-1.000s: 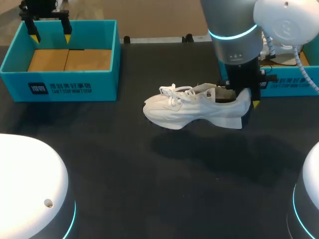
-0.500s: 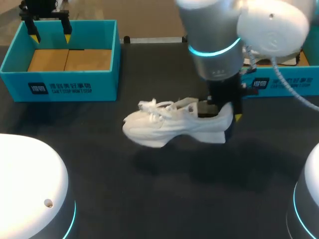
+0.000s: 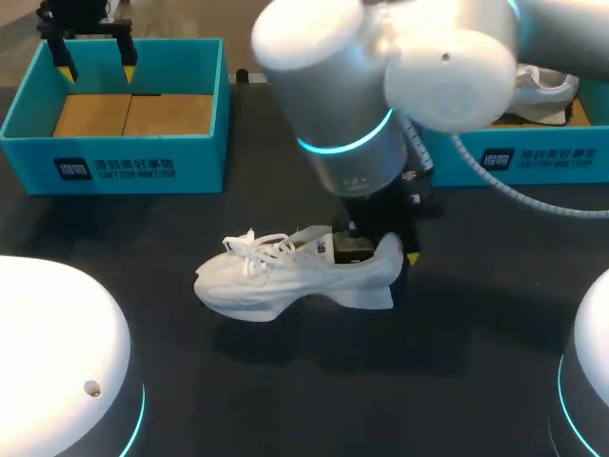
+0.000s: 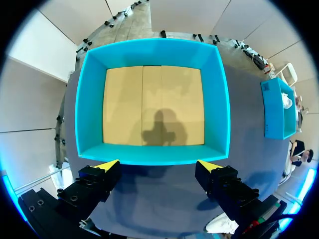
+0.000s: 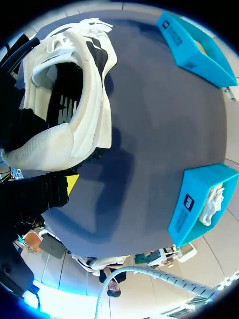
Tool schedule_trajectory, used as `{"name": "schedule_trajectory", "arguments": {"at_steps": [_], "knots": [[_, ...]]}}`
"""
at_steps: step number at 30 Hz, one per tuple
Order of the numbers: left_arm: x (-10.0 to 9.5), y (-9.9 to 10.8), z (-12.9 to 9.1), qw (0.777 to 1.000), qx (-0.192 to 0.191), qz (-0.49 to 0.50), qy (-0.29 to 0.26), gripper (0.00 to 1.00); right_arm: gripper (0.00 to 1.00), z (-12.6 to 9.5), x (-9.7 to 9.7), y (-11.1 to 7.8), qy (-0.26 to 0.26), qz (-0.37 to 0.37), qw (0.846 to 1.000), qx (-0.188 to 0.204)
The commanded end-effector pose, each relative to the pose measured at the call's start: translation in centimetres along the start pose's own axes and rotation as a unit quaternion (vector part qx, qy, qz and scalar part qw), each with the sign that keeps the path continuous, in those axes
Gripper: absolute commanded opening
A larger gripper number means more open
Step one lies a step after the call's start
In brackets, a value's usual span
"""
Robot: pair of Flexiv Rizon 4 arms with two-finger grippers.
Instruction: Take the shoe out of the shoebox, open the shoe tongue, remove and reinsert the insole, then place the shoe into the shoebox
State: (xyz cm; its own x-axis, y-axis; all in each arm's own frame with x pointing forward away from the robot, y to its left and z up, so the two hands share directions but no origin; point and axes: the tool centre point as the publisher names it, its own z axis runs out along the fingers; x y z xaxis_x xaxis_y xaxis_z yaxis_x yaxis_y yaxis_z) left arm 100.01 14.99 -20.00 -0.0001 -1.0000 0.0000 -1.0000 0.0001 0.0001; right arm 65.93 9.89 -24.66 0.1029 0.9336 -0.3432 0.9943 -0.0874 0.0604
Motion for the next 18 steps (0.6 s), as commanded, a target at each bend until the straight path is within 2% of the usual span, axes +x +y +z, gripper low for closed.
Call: {"name": "schedule_trajectory", "arguments": {"at_steps": [1, 8, 18], "knots": [[0.0, 0.0, 0.0, 1.0, 0.0, 0.0, 0.0, 1.0, 0.0, 1.3, 0.4, -0.1, -0.001, 0.013, 1.0, -0.004], [0.0, 0.0, 0.0, 1.0, 0.0, 0.0, 0.0, 1.0, 0.0, 4.7, 1.6, 0.2, -0.007, 0.01, 1.0, -0.021], [0.0, 0.0, 0.0, 1.0, 0.0, 0.0, 0.0, 1.0, 0.0, 8.5, 3.1, 0.7, 0.0, 0.007, 1.0, -0.022]]}}
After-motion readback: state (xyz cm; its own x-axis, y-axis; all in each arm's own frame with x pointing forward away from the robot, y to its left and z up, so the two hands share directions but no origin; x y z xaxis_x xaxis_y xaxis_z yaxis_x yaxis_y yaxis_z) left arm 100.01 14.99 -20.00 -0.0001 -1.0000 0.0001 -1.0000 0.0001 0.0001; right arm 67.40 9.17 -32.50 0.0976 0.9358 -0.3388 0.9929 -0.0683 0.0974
